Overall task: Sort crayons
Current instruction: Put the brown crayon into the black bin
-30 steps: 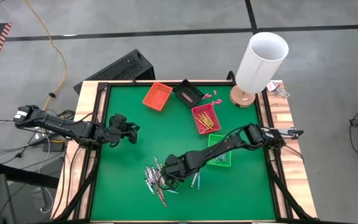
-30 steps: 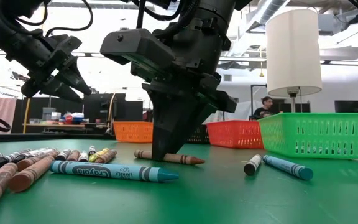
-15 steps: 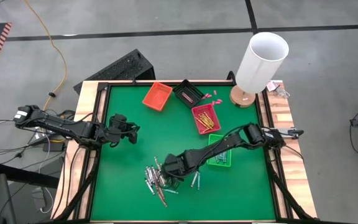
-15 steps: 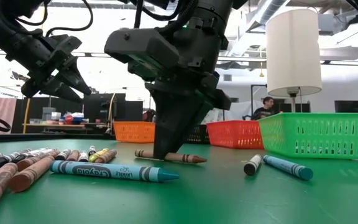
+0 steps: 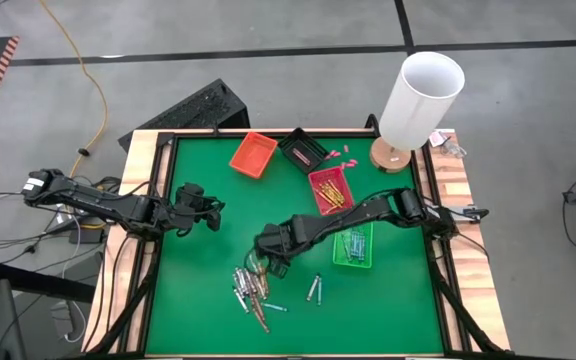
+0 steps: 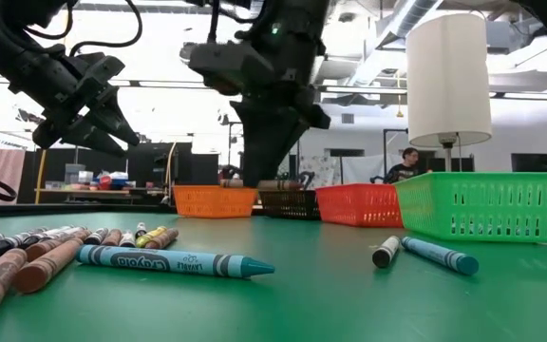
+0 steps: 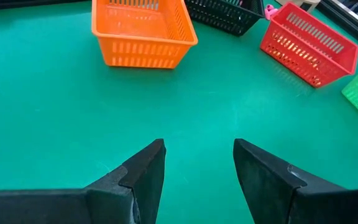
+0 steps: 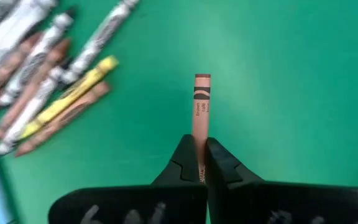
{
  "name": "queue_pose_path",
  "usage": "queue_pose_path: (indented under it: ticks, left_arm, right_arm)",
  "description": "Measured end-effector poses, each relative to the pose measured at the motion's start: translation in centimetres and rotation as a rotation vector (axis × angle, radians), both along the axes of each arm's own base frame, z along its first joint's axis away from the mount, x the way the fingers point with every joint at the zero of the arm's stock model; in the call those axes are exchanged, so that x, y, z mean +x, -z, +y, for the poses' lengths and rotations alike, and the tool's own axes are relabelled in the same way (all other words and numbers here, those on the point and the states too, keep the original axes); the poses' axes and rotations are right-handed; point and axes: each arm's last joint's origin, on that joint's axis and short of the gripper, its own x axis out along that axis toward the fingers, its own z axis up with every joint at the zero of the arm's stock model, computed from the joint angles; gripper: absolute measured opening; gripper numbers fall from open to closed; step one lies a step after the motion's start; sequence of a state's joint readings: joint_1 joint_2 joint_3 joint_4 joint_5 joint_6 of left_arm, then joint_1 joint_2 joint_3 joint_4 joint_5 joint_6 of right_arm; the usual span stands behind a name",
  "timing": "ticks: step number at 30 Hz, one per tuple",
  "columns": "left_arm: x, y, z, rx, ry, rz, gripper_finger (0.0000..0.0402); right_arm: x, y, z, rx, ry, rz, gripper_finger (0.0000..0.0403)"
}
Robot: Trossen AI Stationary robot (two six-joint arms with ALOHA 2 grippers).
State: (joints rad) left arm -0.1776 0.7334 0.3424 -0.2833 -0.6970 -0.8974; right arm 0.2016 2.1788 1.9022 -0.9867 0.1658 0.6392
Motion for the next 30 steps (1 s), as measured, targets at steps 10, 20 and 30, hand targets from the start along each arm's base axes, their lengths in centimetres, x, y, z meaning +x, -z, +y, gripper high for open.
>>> queue_pose_path:
  ticks: [10,20,30]
  left_arm:
    - [0.0,0.0,0.0,0.002,-0.002,0.001,0.0180]
    - [0.0,0.0,0.0,0.003,-0.002,0.006,0.0180]
    - [-0.1,0.1,0.1,0.016,-0.016,0.016,0.0180]
  right_arm:
    - [0.4,-0.8,-4.9,-0.046,-0.023,0.025,0.0004]
    - [0.0,-1.7,-10.7,-0.109,-0.018,0.046,0.0004]
    - [-1.0,-2.2,-17.7,-0.162,0.048,0.067,0.0004]
